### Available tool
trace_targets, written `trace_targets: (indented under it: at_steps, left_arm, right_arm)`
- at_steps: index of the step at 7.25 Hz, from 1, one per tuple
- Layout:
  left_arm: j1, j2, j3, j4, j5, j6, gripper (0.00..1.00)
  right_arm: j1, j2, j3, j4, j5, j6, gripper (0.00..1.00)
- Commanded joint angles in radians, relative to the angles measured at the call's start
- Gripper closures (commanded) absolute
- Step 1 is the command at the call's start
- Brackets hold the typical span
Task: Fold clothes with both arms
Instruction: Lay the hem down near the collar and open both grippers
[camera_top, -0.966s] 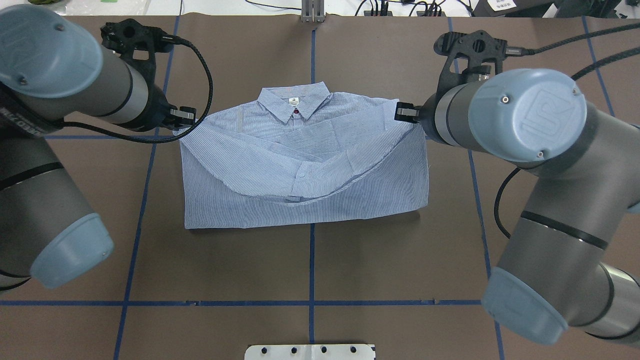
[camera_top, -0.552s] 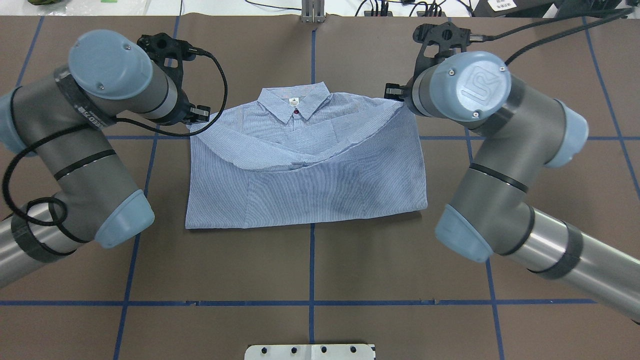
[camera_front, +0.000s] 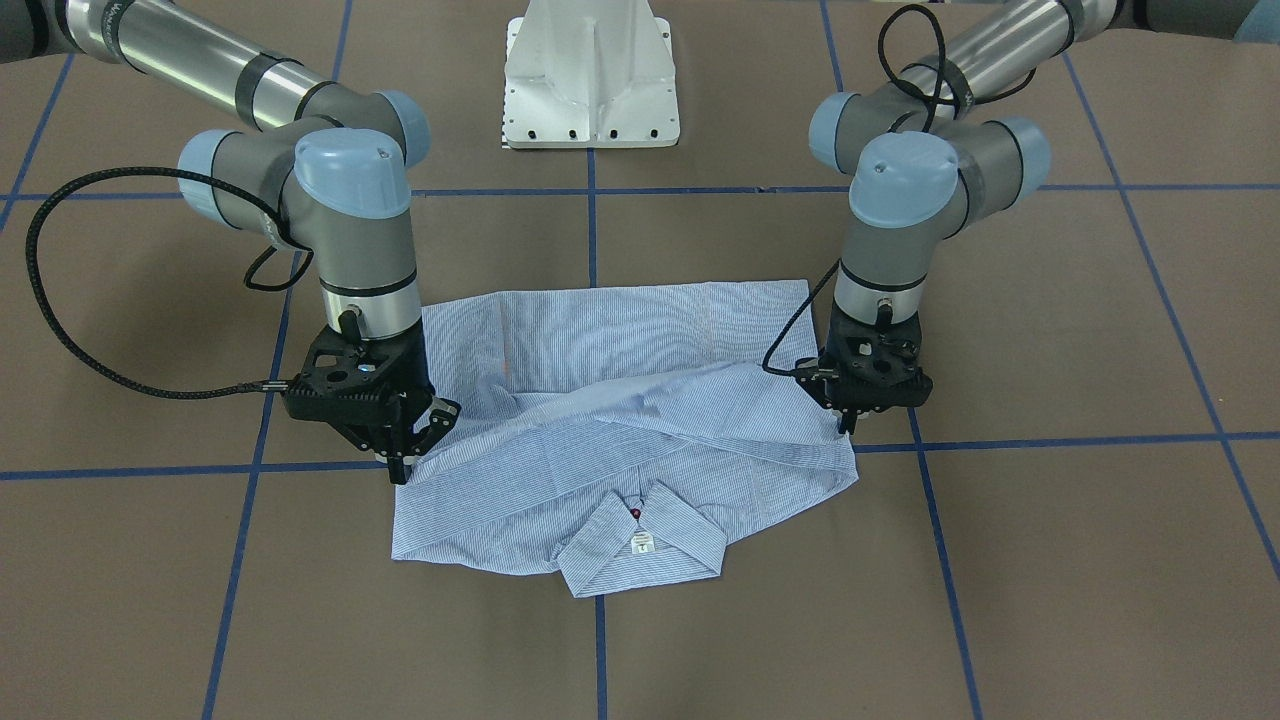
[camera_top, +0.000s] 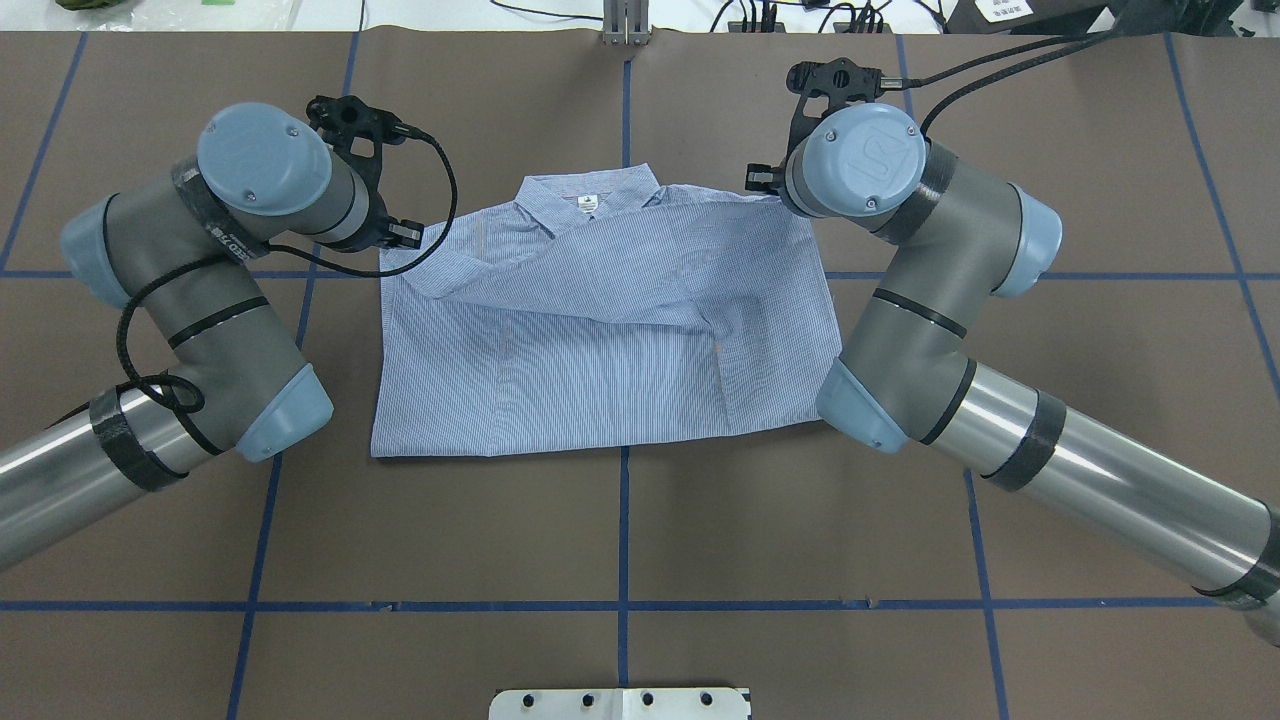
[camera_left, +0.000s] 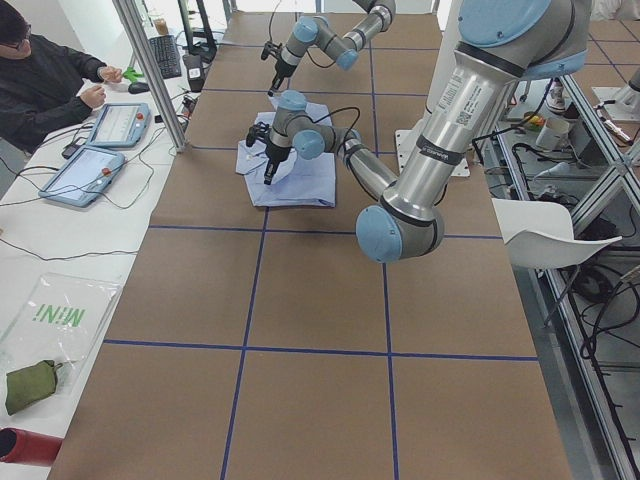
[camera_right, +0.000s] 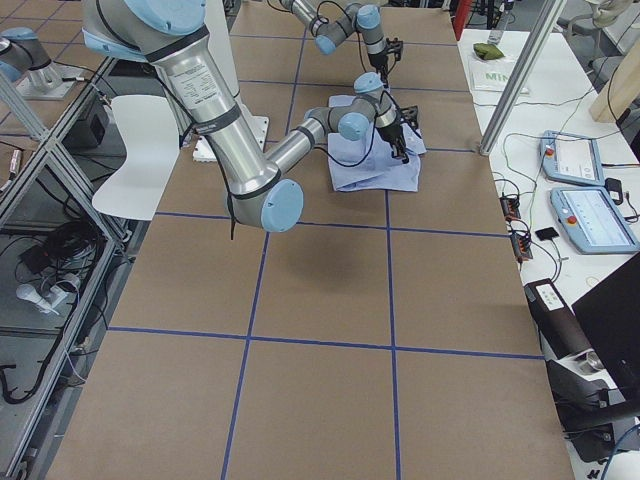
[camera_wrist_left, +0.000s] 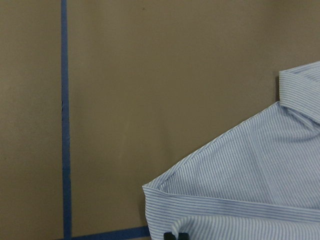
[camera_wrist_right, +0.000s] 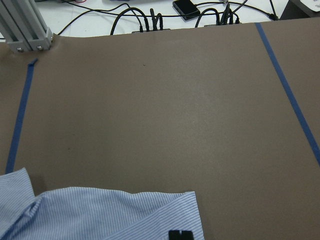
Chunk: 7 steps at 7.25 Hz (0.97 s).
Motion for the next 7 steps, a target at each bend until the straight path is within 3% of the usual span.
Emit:
trace_targets:
  at_steps: [1,5,7]
  left_arm:
    - [-0.005,-0.002,0.013,-0.016,-0.002,0.011,1.0]
    - [-0.059,-0.026,0.03,-0.013,-0.063,0.069,1.0]
    - [-0.062,-0.031,0.061,-0.017,-0.064,0.079,1.0]
  right_arm:
    - [0.029,0.014,-0.013,0.01,0.024,-0.018,1.0]
    - [0.029,0.034,-0.063,0.024,0.021,-0.022,1.0]
    - [0.029,0.034,-0.115,0.104,0.021,-0.03,1.0]
